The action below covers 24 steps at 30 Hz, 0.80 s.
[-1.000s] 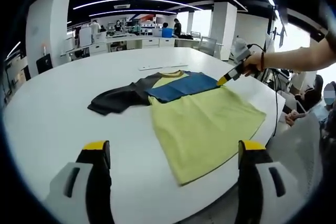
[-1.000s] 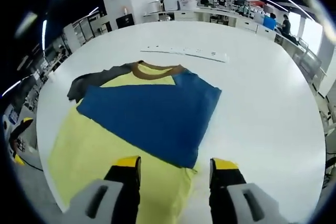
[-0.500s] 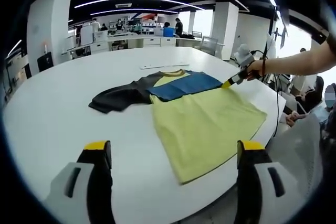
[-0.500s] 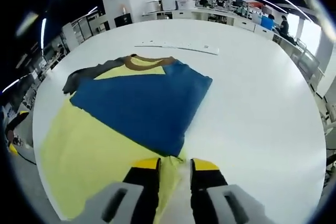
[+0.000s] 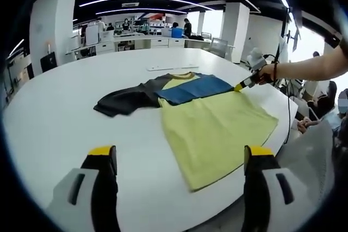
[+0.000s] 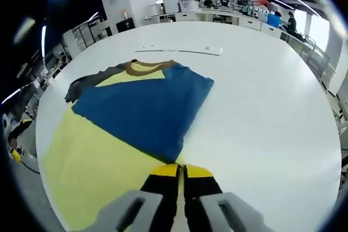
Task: Fold the garment on the visible template until the final outline fits inside the template.
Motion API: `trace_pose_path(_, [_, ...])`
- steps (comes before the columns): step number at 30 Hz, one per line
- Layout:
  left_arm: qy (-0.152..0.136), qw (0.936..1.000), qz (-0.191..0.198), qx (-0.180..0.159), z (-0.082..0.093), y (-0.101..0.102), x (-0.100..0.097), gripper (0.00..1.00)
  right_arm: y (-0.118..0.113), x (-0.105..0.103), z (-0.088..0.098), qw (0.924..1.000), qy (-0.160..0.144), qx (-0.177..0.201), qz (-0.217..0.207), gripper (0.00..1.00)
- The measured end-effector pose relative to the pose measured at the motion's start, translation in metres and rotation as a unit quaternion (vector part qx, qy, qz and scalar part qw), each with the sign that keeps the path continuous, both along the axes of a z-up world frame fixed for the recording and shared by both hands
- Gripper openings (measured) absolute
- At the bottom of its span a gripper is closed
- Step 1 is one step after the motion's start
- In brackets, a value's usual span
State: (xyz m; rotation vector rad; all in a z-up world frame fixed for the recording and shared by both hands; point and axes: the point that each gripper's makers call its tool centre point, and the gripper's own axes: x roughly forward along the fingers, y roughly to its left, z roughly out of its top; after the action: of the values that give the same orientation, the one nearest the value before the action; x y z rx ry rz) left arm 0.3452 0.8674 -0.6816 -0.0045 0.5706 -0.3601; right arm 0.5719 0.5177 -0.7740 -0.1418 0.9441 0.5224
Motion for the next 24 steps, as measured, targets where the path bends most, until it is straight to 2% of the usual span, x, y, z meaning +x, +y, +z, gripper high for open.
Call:
trace_pose_path(7, [0.007, 1.0, 0.005, 0.003, -0.004, 0.006, 0.003, 0.92, -0.006, -0.001, 0.001, 0.9999, 0.002, 0.003, -0.012, 0.0])
trace_pose_path(17, [0.008, 0.9999, 0.013, 0.001, -0.005, 0.011, 0.012, 0.9, -0.003, -0.007, 0.004, 1.0, 0.002, 0.003, 0.007, 0.01])
trace_pose_path(18, [0.007, 0.9999, 0.014, 0.001, -0.004, 0.013, 0.014, 0.89, -0.002, -0.009, 0.004, 0.9999, -0.002, -0.003, 0.017, 0.03])
trace_pose_path(19, [0.005, 0.9999, 0.016, 0.0, -0.003, 0.014, 0.016, 0.89, -0.002, -0.008, 0.005, 0.9998, -0.002, -0.001, 0.02, 0.1])
trace_pose_path(21, [0.002, 0.9998, 0.018, -0.002, 0.0, 0.016, 0.021, 0.89, 0.001, -0.008, 0.008, 0.9997, -0.003, 0.009, 0.022, 0.27])
trace_pose_path(22, [0.0, 0.9998, 0.019, -0.002, 0.001, 0.018, 0.024, 0.88, 0.004, -0.007, 0.011, 0.9996, -0.01, 0.02, 0.019, 0.38])
trace_pose_path(24, [-0.004, 0.9998, 0.022, 0.001, 0.003, 0.022, 0.029, 0.87, 0.006, -0.006, 0.017, 0.9992, -0.018, 0.024, 0.025, 0.5])
